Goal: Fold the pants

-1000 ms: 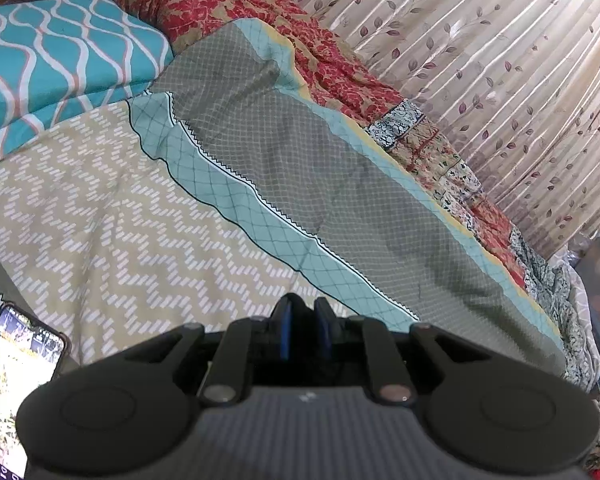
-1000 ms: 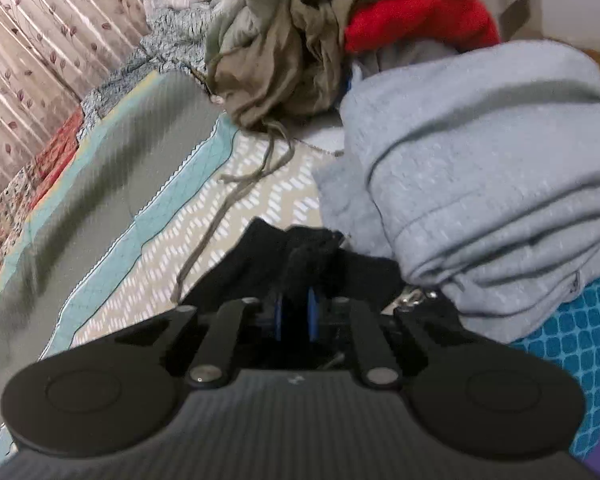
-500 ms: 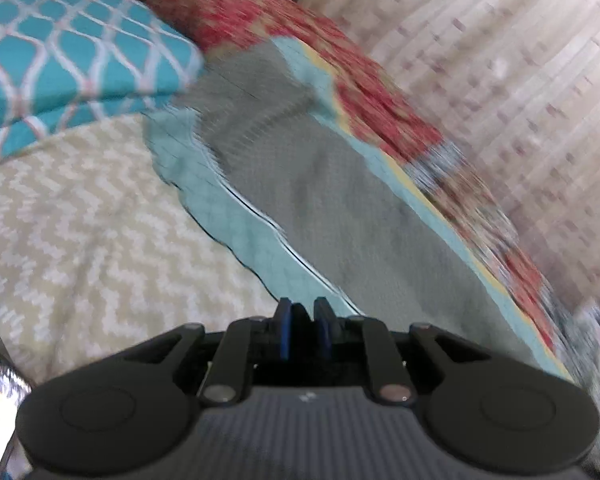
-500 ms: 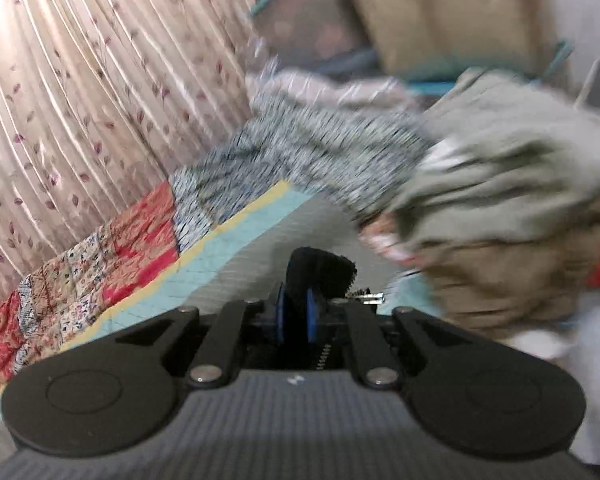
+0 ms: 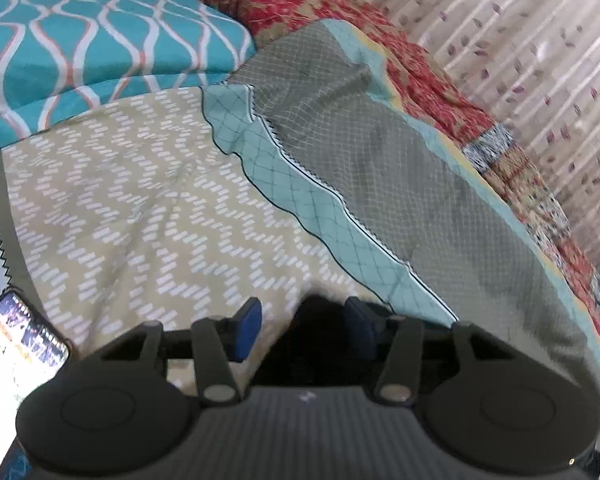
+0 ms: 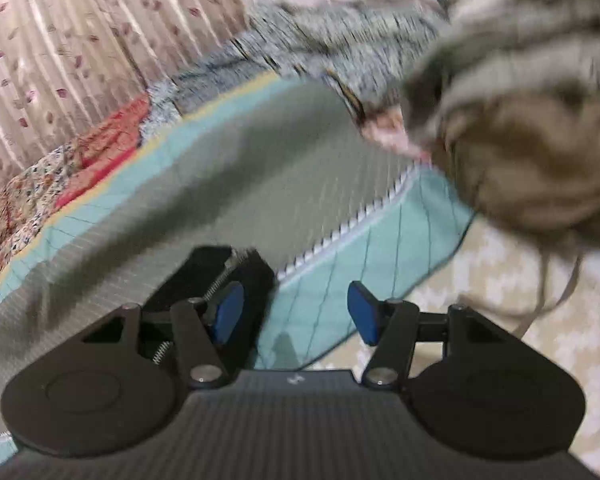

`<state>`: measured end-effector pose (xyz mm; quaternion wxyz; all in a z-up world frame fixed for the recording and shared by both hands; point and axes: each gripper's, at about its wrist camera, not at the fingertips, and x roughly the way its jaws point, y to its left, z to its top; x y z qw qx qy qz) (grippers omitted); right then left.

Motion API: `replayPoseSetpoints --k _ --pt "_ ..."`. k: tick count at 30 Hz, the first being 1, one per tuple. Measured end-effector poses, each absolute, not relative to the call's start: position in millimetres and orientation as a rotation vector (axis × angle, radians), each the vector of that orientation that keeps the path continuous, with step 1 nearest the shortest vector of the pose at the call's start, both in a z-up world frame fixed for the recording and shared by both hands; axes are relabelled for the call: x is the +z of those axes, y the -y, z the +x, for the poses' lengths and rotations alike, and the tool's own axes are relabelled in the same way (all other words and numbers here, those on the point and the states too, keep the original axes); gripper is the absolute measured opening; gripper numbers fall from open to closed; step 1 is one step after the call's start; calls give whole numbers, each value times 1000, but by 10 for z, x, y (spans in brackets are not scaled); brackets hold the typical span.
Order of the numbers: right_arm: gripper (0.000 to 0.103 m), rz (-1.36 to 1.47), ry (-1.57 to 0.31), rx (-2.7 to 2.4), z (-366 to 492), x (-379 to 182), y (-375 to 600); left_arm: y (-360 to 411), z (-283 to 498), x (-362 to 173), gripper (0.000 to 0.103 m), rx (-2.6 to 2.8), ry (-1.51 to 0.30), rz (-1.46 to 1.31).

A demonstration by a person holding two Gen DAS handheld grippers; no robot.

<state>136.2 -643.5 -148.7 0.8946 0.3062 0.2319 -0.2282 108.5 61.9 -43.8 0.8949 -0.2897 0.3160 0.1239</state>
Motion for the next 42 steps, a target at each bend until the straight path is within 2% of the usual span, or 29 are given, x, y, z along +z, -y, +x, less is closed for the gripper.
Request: replayPoseSetpoints --k 6,7,8,9,10,15,18,20,22,25,31,35,37,39,42 --pt "60 703 -481 -486 1687 -1620 6329 -383 990 -438 47 220 -692 -544" --pt "51 712 -485 -483 1761 -1635 6324 -345 980 -433 47 220 -694 -532" --pt "28 721 -503 -466 1829 -1652 6328 -310 979 -431 47 214 -698 -519" --pt "12 721 -536 -455 1886 -1686 6328 -273 994 -434 47 206 -705 -500" --pt "6 706 -554 -475 1899 -1669 6315 -243 1012 -440 47 203 -715 -480" --pt "6 604 -266 -589 1205 -1154 6294 -183 1074 -457 47 198 -727 -456" --pt "11 482 -366 -674 1040 -1189 6314 -125 1150 -528 47 193 -772 -419" --pt "42 453 -533 -708 1056 -1363 6424 -109 1158 -556 47 182 -796 -433" --pt "44 511 -561 -794 869 -1436 6529 -108 1091 -510 47 158 -788 -463" --pt "44 616 -429 -777 392 -1297 6461 -141 929 -358 51 144 -764 -452" --pt "44 570 -391 -538 -353 -1046 5736 -394 419 -71 55 151 -734 -436" --pt "45 542 -435 -398 -758 -1081 5260 -508 -2 24 60 141 -739 -433" --pt "46 508 -467 -329 -854 -1124 5007 -540 -166 20 66 118 -760 -451" --pt "46 476 -490 -254 -906 -1178 4746 -570 -323 -24 82 83 -782 -488" --pt "46 435 -529 -117 -1007 -1262 4315 -596 -474 -156 84 47 -818 -542"
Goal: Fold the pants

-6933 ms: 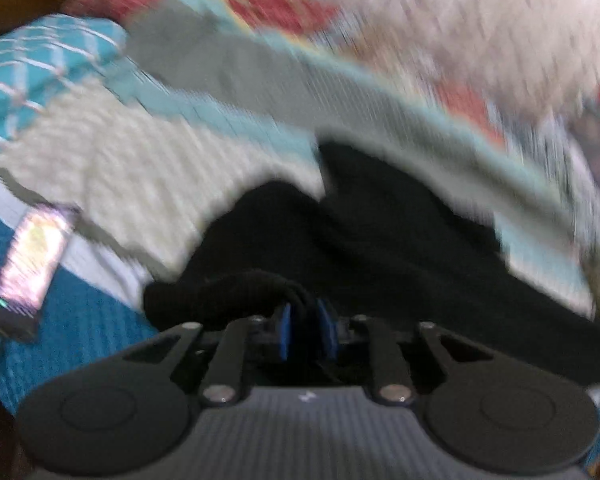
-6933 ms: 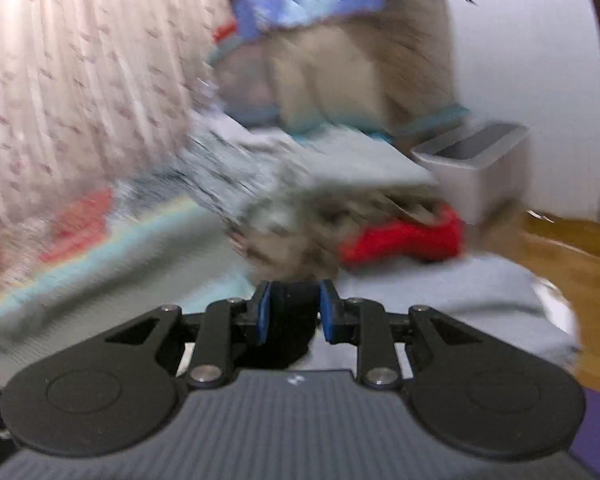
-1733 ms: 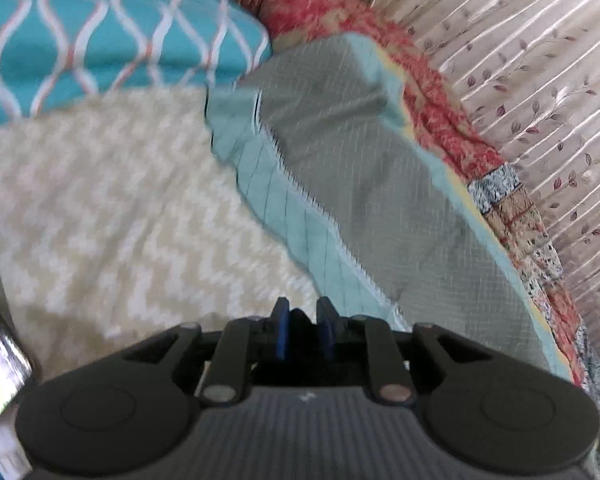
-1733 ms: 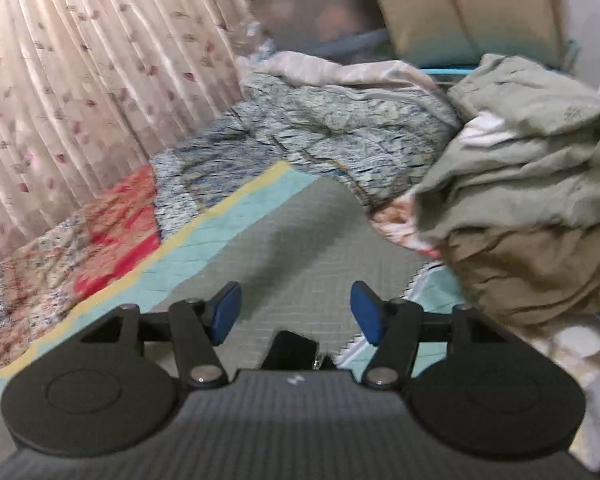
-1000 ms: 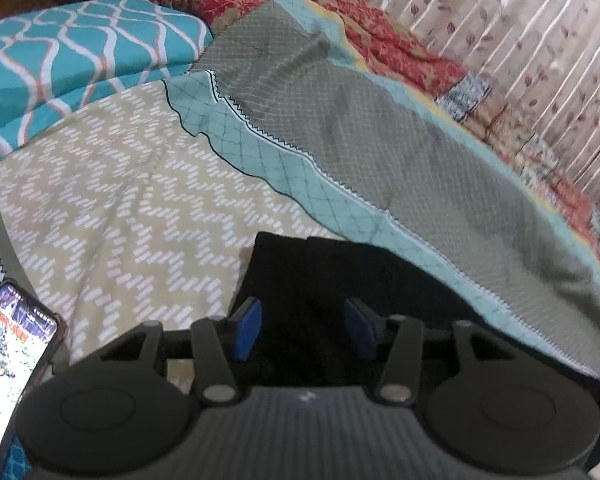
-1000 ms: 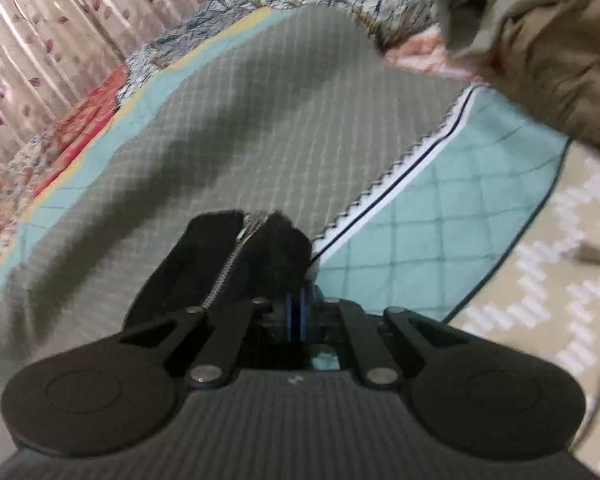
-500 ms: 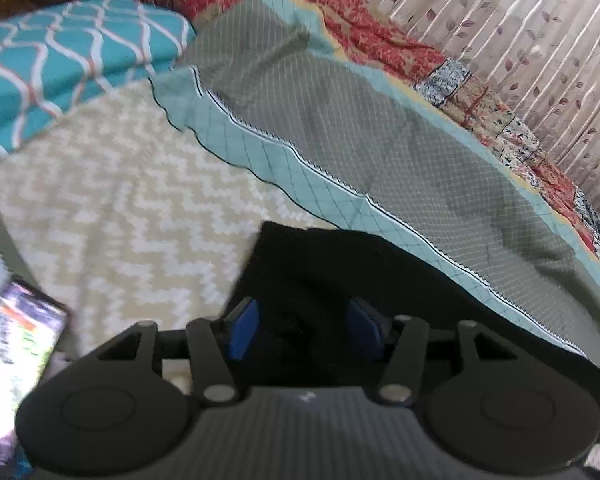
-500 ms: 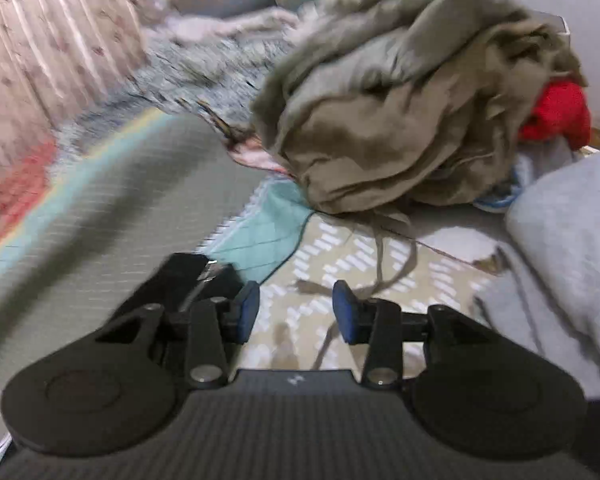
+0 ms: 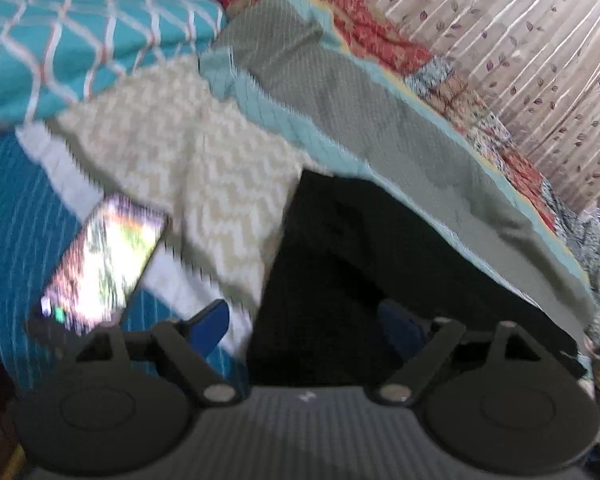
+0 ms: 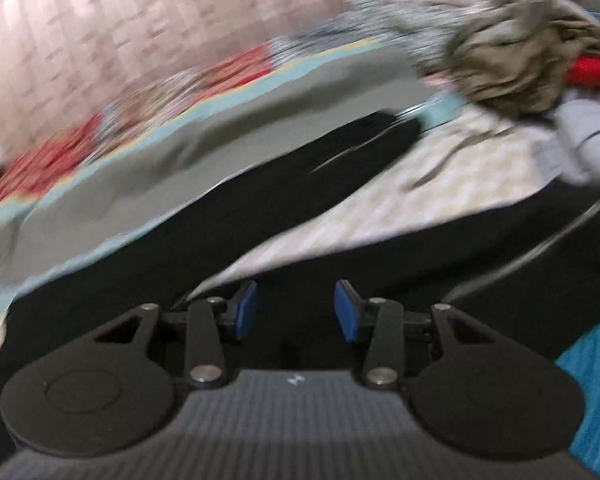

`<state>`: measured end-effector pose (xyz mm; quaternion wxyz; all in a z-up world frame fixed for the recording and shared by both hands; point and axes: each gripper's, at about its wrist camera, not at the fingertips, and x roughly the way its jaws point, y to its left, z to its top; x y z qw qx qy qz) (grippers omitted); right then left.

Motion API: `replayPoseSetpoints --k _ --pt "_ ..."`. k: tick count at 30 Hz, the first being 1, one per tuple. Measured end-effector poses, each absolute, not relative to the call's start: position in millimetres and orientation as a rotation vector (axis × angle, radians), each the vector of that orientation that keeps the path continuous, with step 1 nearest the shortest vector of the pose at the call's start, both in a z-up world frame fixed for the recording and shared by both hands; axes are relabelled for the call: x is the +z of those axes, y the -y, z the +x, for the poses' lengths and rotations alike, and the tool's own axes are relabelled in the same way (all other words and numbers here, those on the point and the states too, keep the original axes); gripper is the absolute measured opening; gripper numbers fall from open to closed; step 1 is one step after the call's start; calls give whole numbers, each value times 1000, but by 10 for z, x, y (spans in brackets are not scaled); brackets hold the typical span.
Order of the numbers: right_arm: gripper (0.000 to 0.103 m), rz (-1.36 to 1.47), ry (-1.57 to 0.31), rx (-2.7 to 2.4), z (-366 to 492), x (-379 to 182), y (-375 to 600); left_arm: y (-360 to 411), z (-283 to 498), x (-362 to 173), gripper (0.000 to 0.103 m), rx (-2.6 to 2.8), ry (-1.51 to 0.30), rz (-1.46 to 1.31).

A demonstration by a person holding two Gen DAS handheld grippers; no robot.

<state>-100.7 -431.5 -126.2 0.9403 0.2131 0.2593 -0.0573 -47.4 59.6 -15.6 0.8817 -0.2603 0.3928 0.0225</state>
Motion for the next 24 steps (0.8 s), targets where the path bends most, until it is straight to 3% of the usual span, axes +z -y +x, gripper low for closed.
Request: replayPoseSetpoints --k 4,7,8,9,10,16,19,21,24 --pt "46 390 -576 10 -1015 -1353 3870 -598 -501 -467 88 0 -904 -717" --pt "46 392 -635 61 -909 -1424 3655 -574 -421 -659 84 -46 -923 -842" --pt "46 389 -650 74 -879 -1442 3586 -550 -381 -723 65 -55 -924 -862" --pt "46 387 -666 81 -845 -1470 3521 -515 -348 -796 21 -53 -932 -871" --pt "46 381 -683 87 -812 -1490 3473 -504 -297 -867 8 -33 -963 -871" --pt "46 356 -691 114 -746 -1378 3403 -620 -769 -511 8 8 -887 -715" --pt "46 381 -709 116 -693 -1406 3425 -733 -959 -600 11 32 -931 -727" --pt "46 401 -786 103 -577 -1570 3455 -712 -948 -802 34 92 -996 -701" --pt "46 418 -774 109 -529 -1591 3465 -705 -965 -890 41 115 -1013 -730"
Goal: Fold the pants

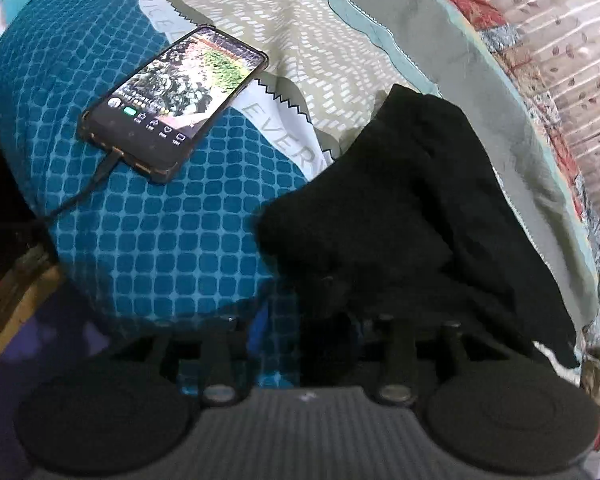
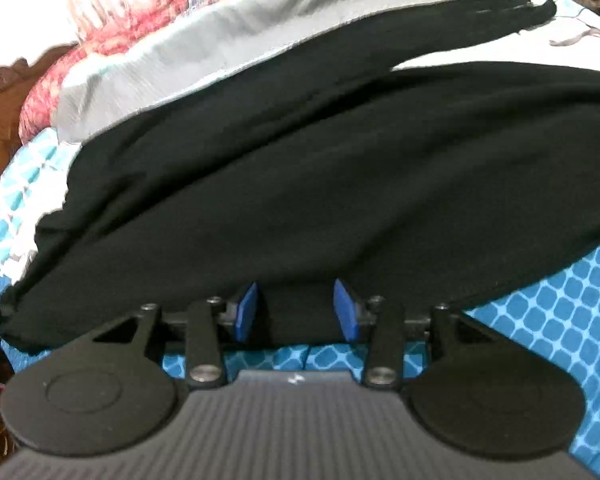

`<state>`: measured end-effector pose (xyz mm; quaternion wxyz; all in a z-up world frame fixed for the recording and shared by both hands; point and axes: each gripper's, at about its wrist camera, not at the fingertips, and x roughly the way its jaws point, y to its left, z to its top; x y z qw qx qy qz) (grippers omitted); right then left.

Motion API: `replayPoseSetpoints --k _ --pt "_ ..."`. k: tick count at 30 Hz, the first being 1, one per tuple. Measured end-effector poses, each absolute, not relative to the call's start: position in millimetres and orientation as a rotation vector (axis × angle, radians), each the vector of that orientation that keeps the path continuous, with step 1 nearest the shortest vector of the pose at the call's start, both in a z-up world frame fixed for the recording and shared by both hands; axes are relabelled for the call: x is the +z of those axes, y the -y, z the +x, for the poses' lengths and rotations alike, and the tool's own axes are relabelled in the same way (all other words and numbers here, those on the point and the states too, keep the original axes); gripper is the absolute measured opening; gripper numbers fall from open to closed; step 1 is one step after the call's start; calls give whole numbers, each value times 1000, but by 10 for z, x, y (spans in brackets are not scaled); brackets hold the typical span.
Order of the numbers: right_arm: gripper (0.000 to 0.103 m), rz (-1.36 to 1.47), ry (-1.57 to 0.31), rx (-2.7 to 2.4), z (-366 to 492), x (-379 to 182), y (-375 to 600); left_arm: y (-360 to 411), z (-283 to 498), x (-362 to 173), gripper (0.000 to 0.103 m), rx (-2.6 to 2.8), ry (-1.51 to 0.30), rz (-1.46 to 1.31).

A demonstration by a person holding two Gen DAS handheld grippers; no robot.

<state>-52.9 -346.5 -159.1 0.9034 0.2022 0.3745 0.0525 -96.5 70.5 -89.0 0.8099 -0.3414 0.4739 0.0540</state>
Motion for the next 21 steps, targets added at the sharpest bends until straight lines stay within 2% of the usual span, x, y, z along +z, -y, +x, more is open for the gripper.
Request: replayPoseSetpoints --k 2,6,10,13,15,18,21 --pt "46 422 -760 129 -490 -1490 3516 -734 -981 -740 47 112 -991 -701" --pt "46 464 -689 93 -352 -1279 3791 -809 -1017 -164 54 102 -768 -627" --pt "46 499 -642 14 -31 -1118 4130 -565 -593 175 57 110 -649 -336" --pt "46 503 -658 -73 316 -1023 4415 -230 -74 211 63 43 -617 -119" --pt "46 501 -653 -98 657 -918 4614 10 319 175 80 -13 -616 1" --pt "46 493 -652 -158 1036 -804 4955 388 882 8 93 -122 -624 99" --pt "48 539 -643 -249 1650 -722 5286 633 1333 -227 98 -172 -659 168"
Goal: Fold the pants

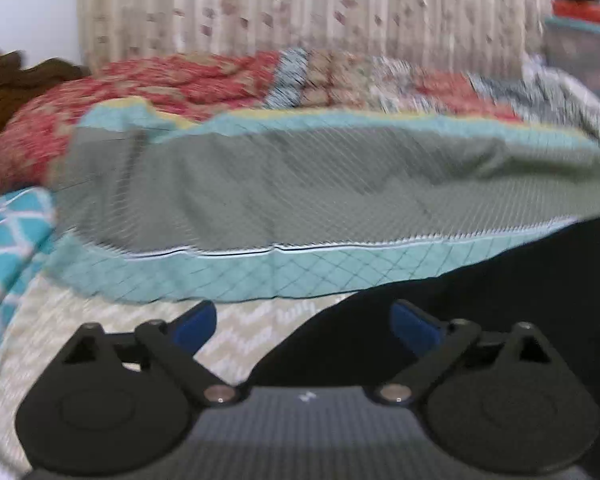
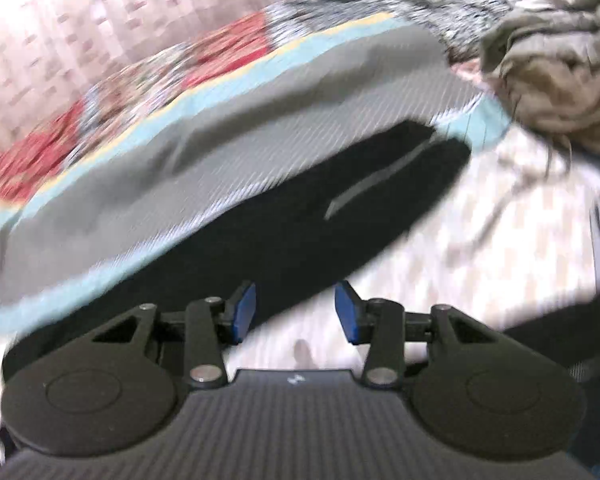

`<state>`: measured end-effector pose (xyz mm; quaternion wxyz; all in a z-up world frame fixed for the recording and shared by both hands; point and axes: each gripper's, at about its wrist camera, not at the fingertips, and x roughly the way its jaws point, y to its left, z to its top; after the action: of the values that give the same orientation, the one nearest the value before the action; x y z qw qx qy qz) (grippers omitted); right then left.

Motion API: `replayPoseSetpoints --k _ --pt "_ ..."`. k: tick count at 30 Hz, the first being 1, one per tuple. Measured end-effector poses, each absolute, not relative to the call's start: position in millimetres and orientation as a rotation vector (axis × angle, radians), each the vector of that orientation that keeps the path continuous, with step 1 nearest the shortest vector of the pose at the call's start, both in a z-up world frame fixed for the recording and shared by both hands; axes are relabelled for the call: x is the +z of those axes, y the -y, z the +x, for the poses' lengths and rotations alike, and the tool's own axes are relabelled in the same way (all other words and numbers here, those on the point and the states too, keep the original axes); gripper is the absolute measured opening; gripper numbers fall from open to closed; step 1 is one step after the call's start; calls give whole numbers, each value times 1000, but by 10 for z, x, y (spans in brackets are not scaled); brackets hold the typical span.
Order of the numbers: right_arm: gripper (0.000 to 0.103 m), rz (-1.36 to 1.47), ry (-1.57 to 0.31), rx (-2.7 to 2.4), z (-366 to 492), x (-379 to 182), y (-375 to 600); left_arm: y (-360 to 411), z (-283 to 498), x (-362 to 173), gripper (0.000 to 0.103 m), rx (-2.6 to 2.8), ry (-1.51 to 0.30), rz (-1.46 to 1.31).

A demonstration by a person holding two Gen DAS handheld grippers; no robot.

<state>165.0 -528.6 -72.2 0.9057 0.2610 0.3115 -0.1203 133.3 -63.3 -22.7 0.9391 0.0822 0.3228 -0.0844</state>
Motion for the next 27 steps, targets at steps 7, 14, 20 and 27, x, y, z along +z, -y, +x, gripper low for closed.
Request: replayPoseSetpoints --k 7,14,20,27 --pt "58 568 -678 -494 2830 -890 5926 870 1690 -849 74 -266 -757 304" --pt "60 598 -781 -698 3256 -1393 6348 918 1674 -1069 19 -286 -754 360" --pt "5 479 -784 -693 3110 -1342 6461 900 1559 -925 10 -250 -659 348" --pt "5 650 -563 -617 2102 -826 6621 831 1081 -371 10 -224 -547 288"
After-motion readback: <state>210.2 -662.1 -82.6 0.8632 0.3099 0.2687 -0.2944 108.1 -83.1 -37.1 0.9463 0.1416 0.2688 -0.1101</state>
